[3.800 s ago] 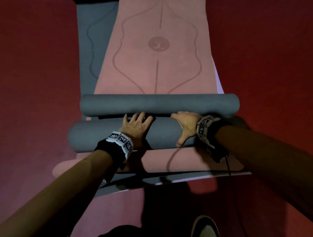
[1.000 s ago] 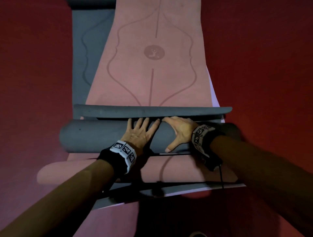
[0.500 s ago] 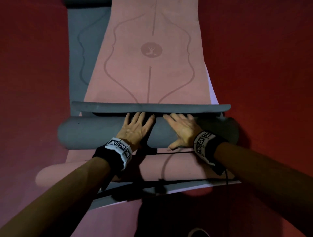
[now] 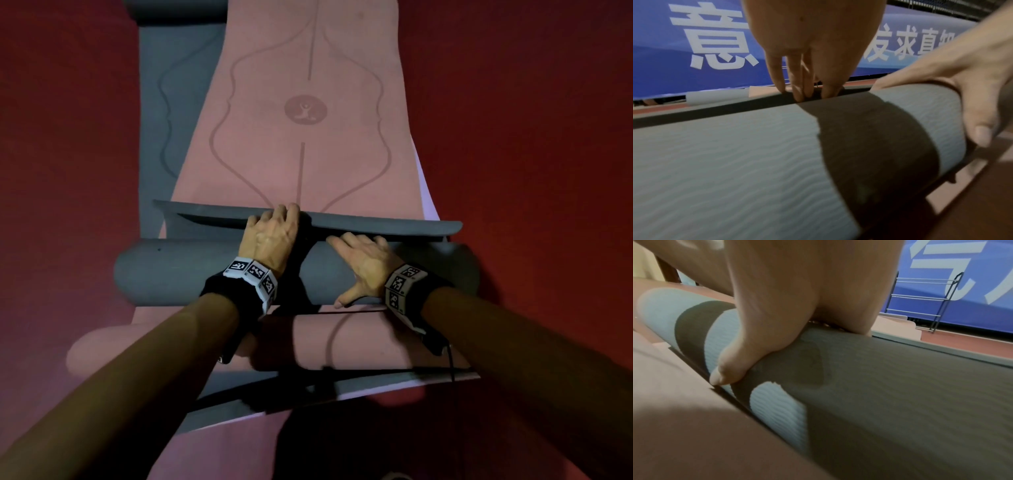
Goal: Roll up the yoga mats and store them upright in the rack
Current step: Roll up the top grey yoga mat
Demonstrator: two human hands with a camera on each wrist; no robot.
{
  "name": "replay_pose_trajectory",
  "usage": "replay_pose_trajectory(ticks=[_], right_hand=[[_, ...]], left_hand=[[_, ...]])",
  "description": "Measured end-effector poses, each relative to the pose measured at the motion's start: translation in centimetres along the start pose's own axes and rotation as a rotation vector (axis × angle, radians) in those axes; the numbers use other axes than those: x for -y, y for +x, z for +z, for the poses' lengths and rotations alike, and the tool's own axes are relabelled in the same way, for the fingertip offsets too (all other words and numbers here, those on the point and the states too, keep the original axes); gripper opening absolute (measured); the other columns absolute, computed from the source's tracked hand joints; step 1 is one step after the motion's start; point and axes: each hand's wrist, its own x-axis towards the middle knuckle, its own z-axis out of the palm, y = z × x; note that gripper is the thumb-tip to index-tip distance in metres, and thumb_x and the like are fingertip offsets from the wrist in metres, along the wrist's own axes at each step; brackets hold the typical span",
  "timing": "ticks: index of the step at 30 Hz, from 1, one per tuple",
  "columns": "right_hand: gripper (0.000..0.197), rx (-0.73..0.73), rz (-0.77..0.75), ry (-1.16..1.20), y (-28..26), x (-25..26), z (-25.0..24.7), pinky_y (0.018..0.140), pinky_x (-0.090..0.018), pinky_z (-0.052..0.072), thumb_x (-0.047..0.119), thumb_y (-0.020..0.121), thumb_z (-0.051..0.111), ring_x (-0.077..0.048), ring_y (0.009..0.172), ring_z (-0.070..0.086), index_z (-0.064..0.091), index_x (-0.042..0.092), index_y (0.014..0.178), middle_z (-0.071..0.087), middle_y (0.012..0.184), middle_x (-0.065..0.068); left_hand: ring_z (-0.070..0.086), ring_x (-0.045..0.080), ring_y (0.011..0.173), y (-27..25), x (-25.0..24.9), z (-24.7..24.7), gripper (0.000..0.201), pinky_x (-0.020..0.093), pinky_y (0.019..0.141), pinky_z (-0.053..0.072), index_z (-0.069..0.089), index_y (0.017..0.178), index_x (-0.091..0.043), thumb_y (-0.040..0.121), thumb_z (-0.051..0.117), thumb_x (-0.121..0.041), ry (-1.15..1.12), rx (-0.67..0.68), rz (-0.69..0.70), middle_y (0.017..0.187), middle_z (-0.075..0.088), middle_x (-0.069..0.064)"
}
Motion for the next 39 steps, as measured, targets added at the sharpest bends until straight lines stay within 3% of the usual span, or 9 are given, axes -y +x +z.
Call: replay_pose_trajectory(ticks=[6,11,18,22,25,30,33,35,39], right_hand=[[0.131,0.029,0.016,0.011,0.3,0.0,-0.3,0.097,-0.048,0.039,0.082,0.052,0.075,-0.024,0.125,0.043,0.017,0.026,0.155,0.038,0.14,0.003],[0.131,0.074,0.063,0.043,0.5,0.1,-1.1,0.101,-0.05,0.036,0.079,0.05,0.079,-0.024,0.129,0.042,0.018,0.029,0.154,0.04,0.143,0.004],[0.127,0.104,0.124,0.131,0.2,0.0,-1.6,0.107,-0.046,0.037,0.078,0.05,0.081,-0.027,0.136,0.044,0.022,0.038,0.155,0.044,0.151,0.003],[0.116,0.098,0.132,0.159,0.2,-0.2,-0.7,0.111,-0.041,0.038,0.083,0.049,0.077,-0.022,0.134,0.047,0.038,0.036,0.148,0.051,0.147,0.004],[0.117,0.05,0.095,0.13,-0.2,0.1,-0.4,0.118,-0.04,0.029,0.08,0.055,0.077,-0.024,0.141,0.04,0.037,0.028,0.152,0.043,0.154,0.001],[0.112,0.072,0.112,0.138,-0.8,0.5,-0.6,0.118,-0.038,0.03,0.077,0.058,0.078,-0.025,0.14,0.041,0.041,0.024,0.149,0.045,0.153,-0.002],[0.113,0.099,0.138,0.078,-1.1,1.2,-1.3,0.119,-0.041,0.029,0.078,0.061,0.075,-0.027,0.142,0.038,0.038,0.021,0.15,0.042,0.155,-0.006],[0.113,0.1,0.138,0.051,-1.4,1.7,-1.3,0.12,-0.042,0.027,0.076,0.064,0.075,-0.027,0.144,0.035,0.033,0.02,0.153,0.037,0.157,-0.006],[0.09,0.135,0.186,0.033,-2.4,3.0,-1.1,0.113,-0.041,0.036,0.061,0.076,0.076,-0.028,0.135,0.045,0.042,0.015,0.145,0.049,0.146,-0.008]], left_hand=[[0.07,0.033,0.084,1.1,-0.6,0.9,0.028,0.055,0.109,0.035,0.063,0.107,-0.007,0.086,0.044,-0.007,0.06,-0.038,0.013,0.093,0.068,0.011],[0.062,0.03,0.08,1.2,-1.1,0.4,0.037,0.045,0.083,0.05,0.069,0.081,-0.012,0.081,0.032,-0.016,0.045,-0.137,0.039,0.087,0.061,0.01],[0.051,0.035,0.118,-0.9,-1.8,0.9,0.034,0.057,0.11,0.032,0.04,0.129,-0.014,0.096,0.028,-0.01,-0.067,0.021,-0.024,0.12,0.055,0.012],[0.051,0.033,0.119,-2.9,-1.4,0.9,0.041,0.055,0.111,0.031,0.038,0.13,-0.013,0.095,0.016,-0.019,-0.133,0.061,0.05,0.122,0.055,0.011],[0.053,0.032,0.116,-4.0,-1.3,1.9,0.023,0.054,0.108,0.034,0.029,0.122,-0.02,0.1,0.034,-0.018,-0.157,0.02,0.119,0.119,0.056,0.01],[0.049,0.034,0.118,-4.6,-1.1,2.1,0.036,0.053,0.109,0.032,0.03,0.13,-0.018,0.098,0.045,-0.028,-0.092,0.062,0.154,0.127,0.051,0.01],[0.046,0.034,0.122,-4.4,-1.0,1.3,0.085,0.053,0.108,0.034,0.024,0.148,-0.016,0.084,0.064,-0.054,-0.056,0.157,0.175,0.136,0.043,0.007],[0.04,0.035,0.127,-4.3,-1.7,1.4,0.101,0.058,0.111,0.031,0.01,0.156,-0.014,0.082,0.072,-0.047,0.023,0.229,0.144,0.144,0.034,0.01],[0.032,0.038,0.131,-5.1,-2.9,2.0,0.08,0.065,0.114,0.019,0.01,0.155,-0.016,0.093,0.06,-0.025,0.055,0.25,0.084,0.147,0.026,0.013]])
